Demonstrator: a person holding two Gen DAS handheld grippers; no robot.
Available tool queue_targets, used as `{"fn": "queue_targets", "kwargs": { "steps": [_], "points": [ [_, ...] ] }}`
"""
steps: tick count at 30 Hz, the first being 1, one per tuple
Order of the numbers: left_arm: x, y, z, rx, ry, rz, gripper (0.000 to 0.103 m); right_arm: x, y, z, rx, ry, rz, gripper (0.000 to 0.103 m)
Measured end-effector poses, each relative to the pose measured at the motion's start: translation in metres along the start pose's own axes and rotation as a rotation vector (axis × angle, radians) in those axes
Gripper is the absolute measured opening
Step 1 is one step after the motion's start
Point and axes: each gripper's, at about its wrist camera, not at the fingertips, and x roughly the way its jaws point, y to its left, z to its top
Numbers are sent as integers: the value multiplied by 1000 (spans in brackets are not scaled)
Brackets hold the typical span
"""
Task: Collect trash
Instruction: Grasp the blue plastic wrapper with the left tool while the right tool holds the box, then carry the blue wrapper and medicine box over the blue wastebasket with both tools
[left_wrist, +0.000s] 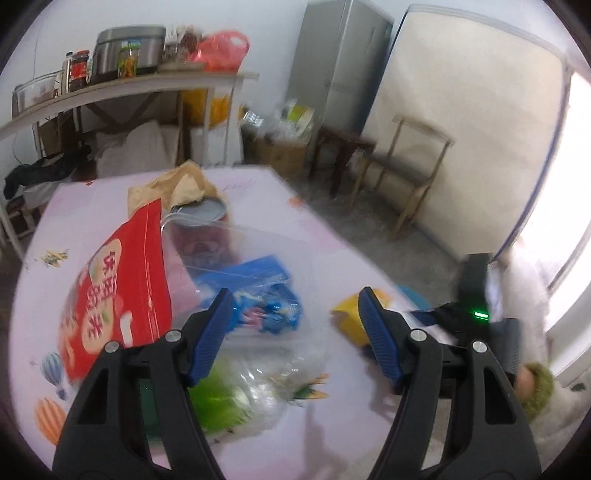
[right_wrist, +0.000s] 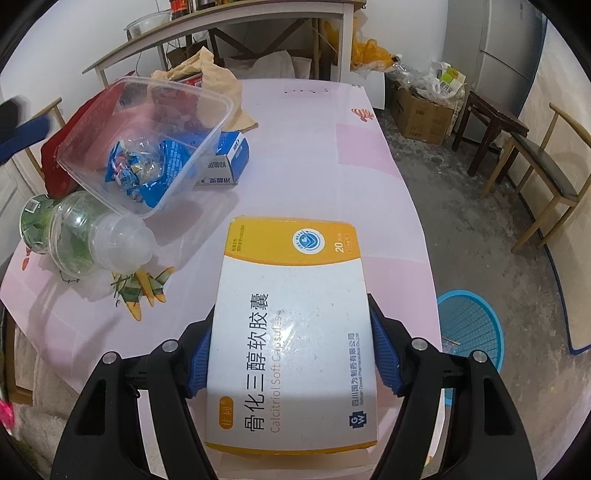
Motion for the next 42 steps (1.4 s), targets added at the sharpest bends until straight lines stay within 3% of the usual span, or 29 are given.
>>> {"fn": "queue_targets", "kwargs": {
  "steps": [6, 10, 17, 22, 25, 32, 42],
  "points": [
    [56, -3, 17, 87, 244, 65, 63, -1, -4, -2, 11, -23, 28, 69],
    [77, -4, 25, 161, 350, 120, 58, -2, -6, -4, 19, -37, 54, 69],
    [95, -9, 26, 247, 449, 169, 37, -3, -12, -6, 42, -58, 104, 69],
    [90, -15, 28, 274, 437, 176, 13, -4, -16, -6, 58, -67, 134, 69],
    [77, -17, 31, 281, 393, 182, 7, -5, -19, -6, 67, -73, 137, 69],
    [39, -16, 45, 236, 271, 149, 3, -9, -29, -9, 104, -82, 148, 69],
    [-13, 0, 62, 111, 100, 22, 3, -13, -35, -8, 129, -88, 135, 69]
  ]
}}
